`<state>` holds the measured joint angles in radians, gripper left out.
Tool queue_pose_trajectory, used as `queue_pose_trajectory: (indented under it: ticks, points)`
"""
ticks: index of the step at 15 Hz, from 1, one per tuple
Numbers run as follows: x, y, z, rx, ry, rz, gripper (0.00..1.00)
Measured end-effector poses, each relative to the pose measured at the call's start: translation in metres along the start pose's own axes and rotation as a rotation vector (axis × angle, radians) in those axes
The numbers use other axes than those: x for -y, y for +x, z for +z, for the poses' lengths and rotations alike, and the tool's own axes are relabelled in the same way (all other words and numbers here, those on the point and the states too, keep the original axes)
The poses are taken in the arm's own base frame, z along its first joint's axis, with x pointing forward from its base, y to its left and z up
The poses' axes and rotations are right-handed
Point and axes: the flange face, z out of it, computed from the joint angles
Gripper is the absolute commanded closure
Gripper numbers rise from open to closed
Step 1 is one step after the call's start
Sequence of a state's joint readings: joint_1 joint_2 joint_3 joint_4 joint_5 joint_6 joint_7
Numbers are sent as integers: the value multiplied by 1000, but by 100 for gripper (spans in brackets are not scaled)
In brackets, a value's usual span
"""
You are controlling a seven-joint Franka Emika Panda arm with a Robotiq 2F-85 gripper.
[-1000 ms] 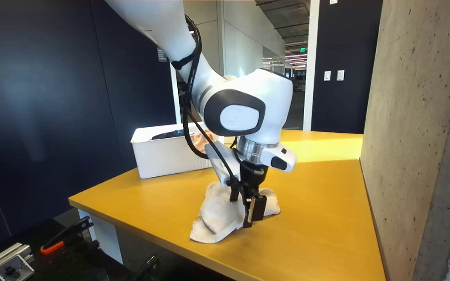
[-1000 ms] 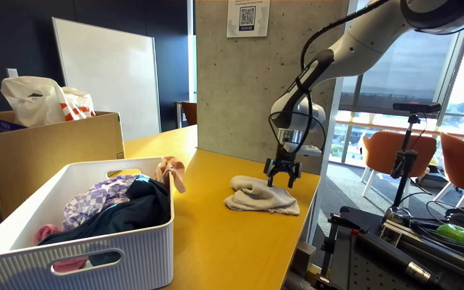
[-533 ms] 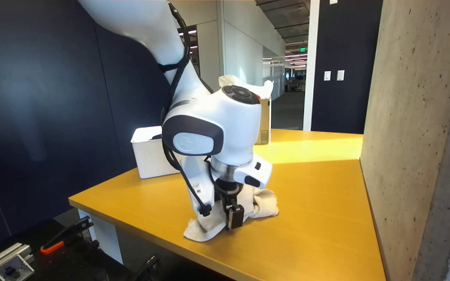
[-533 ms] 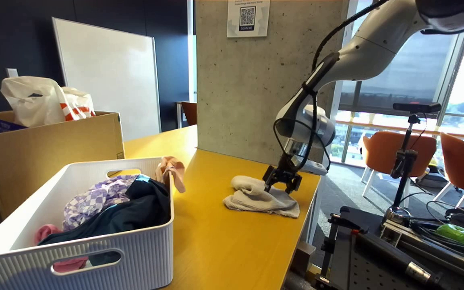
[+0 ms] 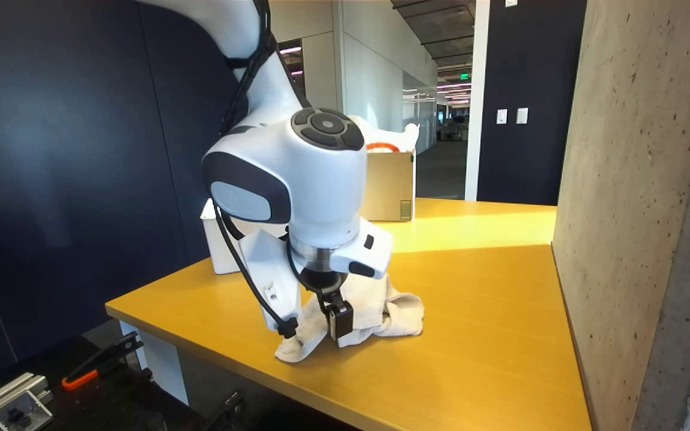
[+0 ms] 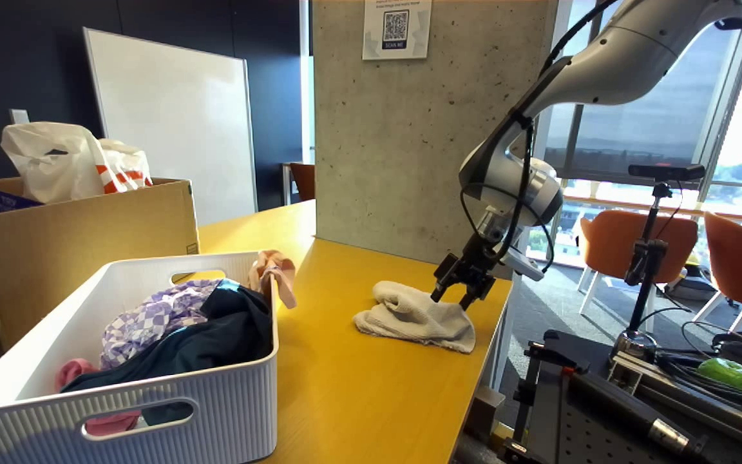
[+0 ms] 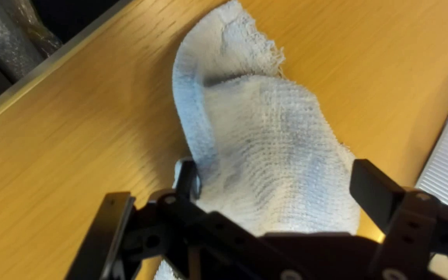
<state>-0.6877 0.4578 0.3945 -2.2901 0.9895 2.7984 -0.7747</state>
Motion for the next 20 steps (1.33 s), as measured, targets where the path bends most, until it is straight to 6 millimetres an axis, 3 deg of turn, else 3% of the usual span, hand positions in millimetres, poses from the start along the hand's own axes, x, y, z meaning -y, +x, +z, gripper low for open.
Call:
queue_pose_trajectory:
  ticks: [6,20]
  points:
    - [-14,10,-8,-25,16,-28,0]
    - [-28,12,36,71,44,-15,0]
